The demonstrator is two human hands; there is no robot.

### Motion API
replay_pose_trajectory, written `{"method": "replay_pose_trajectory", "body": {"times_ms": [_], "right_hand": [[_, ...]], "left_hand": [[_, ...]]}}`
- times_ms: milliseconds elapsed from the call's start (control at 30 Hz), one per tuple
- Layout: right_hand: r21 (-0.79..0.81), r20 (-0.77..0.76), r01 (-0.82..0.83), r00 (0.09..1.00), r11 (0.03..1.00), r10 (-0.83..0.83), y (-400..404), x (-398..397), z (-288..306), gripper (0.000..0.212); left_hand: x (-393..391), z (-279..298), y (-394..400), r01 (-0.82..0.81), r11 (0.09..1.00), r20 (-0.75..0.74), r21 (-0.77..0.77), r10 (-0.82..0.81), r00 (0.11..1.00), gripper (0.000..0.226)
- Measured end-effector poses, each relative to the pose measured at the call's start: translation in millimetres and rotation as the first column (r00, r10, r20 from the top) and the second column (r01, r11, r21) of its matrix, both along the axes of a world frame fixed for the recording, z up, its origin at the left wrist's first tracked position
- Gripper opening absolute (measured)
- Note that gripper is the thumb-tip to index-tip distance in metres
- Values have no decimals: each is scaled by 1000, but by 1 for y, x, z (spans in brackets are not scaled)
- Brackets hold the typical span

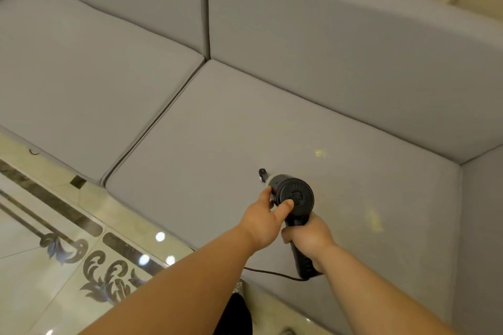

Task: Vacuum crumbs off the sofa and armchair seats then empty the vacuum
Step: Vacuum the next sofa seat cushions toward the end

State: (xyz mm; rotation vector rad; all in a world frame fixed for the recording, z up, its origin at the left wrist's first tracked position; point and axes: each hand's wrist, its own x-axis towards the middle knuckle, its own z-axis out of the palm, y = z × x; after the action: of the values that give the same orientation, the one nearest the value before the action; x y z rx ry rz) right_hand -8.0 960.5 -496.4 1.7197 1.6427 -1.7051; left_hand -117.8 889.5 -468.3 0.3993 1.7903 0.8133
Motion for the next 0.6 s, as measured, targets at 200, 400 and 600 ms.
{"method": "replay_pose_trajectory", "body": {"times_ms": [200, 400, 600], "right_hand": [[-7, -2, -25, 1000, 1000, 25, -13, 45, 2, 38], [-16, 6, -64, 998, 998, 64, -22, 81, 8, 39], [20, -35, -55, 998, 998, 56, -21, 84, 18, 37]], "left_hand": [[48, 4, -15, -24, 1000, 5, -2, 24, 1000, 70], [86, 11, -28, -52, 999, 11, -9, 52, 999, 69], [89, 20, -26, -82, 996, -8, 24, 82, 997, 66]]}}
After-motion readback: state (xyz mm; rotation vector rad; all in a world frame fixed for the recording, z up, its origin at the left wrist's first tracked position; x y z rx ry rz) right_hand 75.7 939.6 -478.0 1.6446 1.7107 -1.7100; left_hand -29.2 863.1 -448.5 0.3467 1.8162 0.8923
